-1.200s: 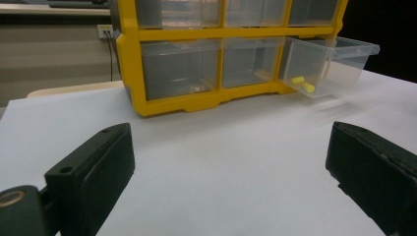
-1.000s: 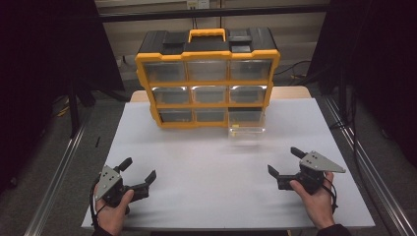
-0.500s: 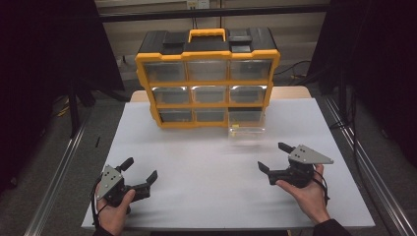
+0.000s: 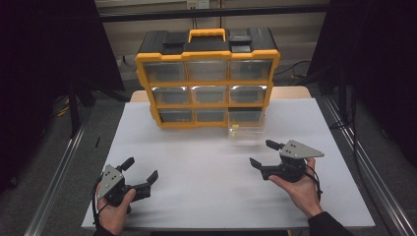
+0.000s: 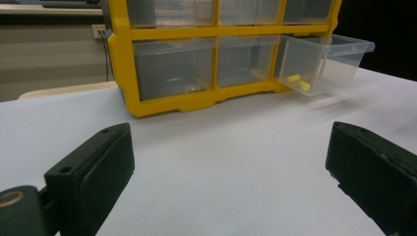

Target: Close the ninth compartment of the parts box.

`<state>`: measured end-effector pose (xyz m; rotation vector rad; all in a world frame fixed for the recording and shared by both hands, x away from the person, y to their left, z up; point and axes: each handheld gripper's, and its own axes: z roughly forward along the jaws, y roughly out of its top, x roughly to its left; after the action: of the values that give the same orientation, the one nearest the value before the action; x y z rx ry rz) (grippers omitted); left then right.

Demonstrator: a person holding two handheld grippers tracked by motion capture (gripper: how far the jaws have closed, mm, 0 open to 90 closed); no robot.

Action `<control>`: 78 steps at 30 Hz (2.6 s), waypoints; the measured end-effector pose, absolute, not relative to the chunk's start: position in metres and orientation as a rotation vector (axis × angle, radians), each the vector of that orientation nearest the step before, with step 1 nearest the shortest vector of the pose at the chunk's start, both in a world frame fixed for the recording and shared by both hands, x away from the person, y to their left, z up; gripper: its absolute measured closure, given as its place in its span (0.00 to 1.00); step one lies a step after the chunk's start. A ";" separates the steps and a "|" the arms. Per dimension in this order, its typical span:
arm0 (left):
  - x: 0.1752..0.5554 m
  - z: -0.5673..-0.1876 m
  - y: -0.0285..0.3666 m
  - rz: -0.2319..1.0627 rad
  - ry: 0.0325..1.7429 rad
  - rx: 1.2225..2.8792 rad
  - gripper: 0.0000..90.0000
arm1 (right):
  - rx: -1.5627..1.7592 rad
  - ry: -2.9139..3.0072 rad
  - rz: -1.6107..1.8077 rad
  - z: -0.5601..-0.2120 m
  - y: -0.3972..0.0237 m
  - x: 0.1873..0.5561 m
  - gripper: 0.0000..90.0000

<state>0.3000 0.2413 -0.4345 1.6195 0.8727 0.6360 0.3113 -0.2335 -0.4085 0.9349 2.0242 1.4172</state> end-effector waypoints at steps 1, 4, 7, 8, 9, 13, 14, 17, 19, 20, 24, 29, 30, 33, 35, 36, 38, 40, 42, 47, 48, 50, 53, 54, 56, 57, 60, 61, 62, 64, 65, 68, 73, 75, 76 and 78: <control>0.300 -0.435 0.241 0.637 0.874 1.619 0.05 | 0.934 2.024 1.419 -0.408 -0.233 0.313 0.19; 0.300 -0.434 0.241 0.635 0.871 1.619 0.05 | 0.931 2.027 1.437 -0.408 -0.231 0.317 0.25; 0.301 -0.435 0.240 0.634 0.873 1.613 0.05 | 0.935 2.040 1.446 -0.408 -0.229 0.321 0.28; 0.301 -0.435 0.240 0.637 0.875 1.614 0.05 | 0.934 2.047 1.439 -0.408 -0.229 0.322 0.28; 0.301 -0.435 0.240 0.637 0.875 1.615 0.05 | 0.931 2.051 1.441 -0.408 -0.228 0.324 0.30; 0.301 -0.435 0.240 0.636 0.874 1.620 0.05 | 0.922 2.061 1.441 -0.405 -0.225 0.329 0.36; 0.301 -0.435 0.240 0.637 0.874 1.619 0.05 | 0.918 2.064 1.440 -0.405 -0.224 0.330 0.38; 0.301 -0.435 0.240 0.635 0.875 1.616 0.05 | 0.910 2.086 1.442 -0.402 -0.220 0.334 0.46; 0.301 -0.435 0.240 0.636 0.875 1.617 0.05 | 0.912 2.100 1.436 -0.401 -0.217 0.338 0.49; 0.301 -0.435 0.240 0.637 0.875 1.619 0.05 | 0.912 2.105 1.443 -0.400 -0.216 0.340 0.52; 0.301 -0.435 0.241 0.641 0.875 1.626 0.05 | 0.901 2.116 1.460 -0.399 -0.212 0.346 0.62; 0.301 -0.435 0.241 0.642 0.877 1.626 0.05 | 0.882 2.120 1.447 -0.401 -0.207 0.352 0.74; 0.301 -0.435 0.241 0.643 0.877 1.625 0.05 | 0.876 2.122 1.449 -0.401 -0.205 0.353 0.76; 0.301 -0.435 0.241 0.640 0.880 1.626 0.05 | 0.848 2.132 1.446 -0.398 -0.202 0.357 0.83; 0.301 -0.435 0.241 0.640 0.879 1.625 0.05 | 0.829 2.134 1.432 -0.396 -0.198 0.360 0.86; 0.301 -0.435 0.241 0.640 0.879 1.626 0.05 | 0.822 2.135 1.435 -0.395 -0.196 0.361 0.88; 0.301 -0.435 0.241 0.644 0.877 1.628 0.05 | 0.817 2.134 1.447 -0.394 -0.193 0.365 0.93; 0.301 -0.435 0.241 0.641 0.876 1.626 0.05 | 0.814 2.137 1.463 -0.396 -0.191 0.368 0.96; 0.301 -0.435 0.241 0.638 0.879 1.626 0.05 | 0.812 2.135 1.460 -0.399 -0.190 0.370 0.99; 0.301 -0.435 0.242 0.641 0.880 1.625 0.05 | 0.823 2.124 1.456 -0.405 -0.190 0.372 1.00; 0.301 -0.435 0.241 0.640 0.881 1.623 0.05 | 0.825 2.127 1.458 -0.406 -0.190 0.373 1.00; 0.301 -0.435 0.241 0.639 0.881 1.625 0.05 | 0.828 2.136 1.449 -0.409 -0.190 0.374 1.00; 0.301 -0.435 0.241 0.637 0.880 1.626 0.05 | 0.837 2.152 1.434 -0.414 -0.192 0.375 1.00; 0.301 -0.435 0.241 0.636 0.880 1.625 0.05 | 0.842 2.157 1.426 -0.415 -0.193 0.376 1.00; 0.301 -0.435 0.241 0.636 0.882 1.624 0.05 | 0.862 2.160 1.425 -0.419 -0.196 0.378 1.00; 0.301 -0.435 0.241 0.639 0.880 1.625 0.05 | 0.870 2.164 1.417 -0.421 -0.197 0.379 1.00; 0.301 -0.435 0.241 0.634 0.884 1.620 0.05 | 0.893 2.159 1.410 -0.424 -0.201 0.382 1.00; 0.301 -0.435 0.241 0.631 0.887 1.618 0.05 | 0.899 2.156 1.405 -0.424 -0.203 0.382 1.00; 0.301 -0.435 0.241 0.632 0.887 1.618 0.05 | 0.905 2.153 1.404 -0.425 -0.204 0.383 1.00; 0.301 -0.435 0.241 0.638 0.884 1.616 0.05 | 0.918 2.152 1.403 -0.426 -0.206 0.385 1.00; 0.301 -0.435 0.241 0.640 0.879 1.621 0.05 | 0.922 2.151 1.396 -0.427 -0.207 0.385 1.00; 0.300 -0.435 0.241 0.639 0.884 1.618 0.05 | 0.936 2.151 1.385 -0.429 -0.209 0.387 1.00; 0.301 -0.435 0.241 0.638 0.884 1.618 0.05 | 0.954 2.137 1.377 -0.431 -0.211 0.390 1.00; 0.301 -0.435 0.241 0.638 0.883 1.618 0.05 | 0.959 2.118 1.390 -0.432 -0.212 0.391 1.00; 0.301 -0.435 0.241 0.637 0.883 1.617 0.05 | 0.963 2.113 1.390 -0.432 -0.213 0.392 1.00; 0.301 -0.435 0.241 0.637 0.885 1.615 0.05 | 0.966 2.109 1.383 -0.432 -0.213 0.392 1.00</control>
<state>0.3005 0.2409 -0.4350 1.6148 0.8847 0.6374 0.3922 -0.2131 -0.4324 0.9659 2.1087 1.3834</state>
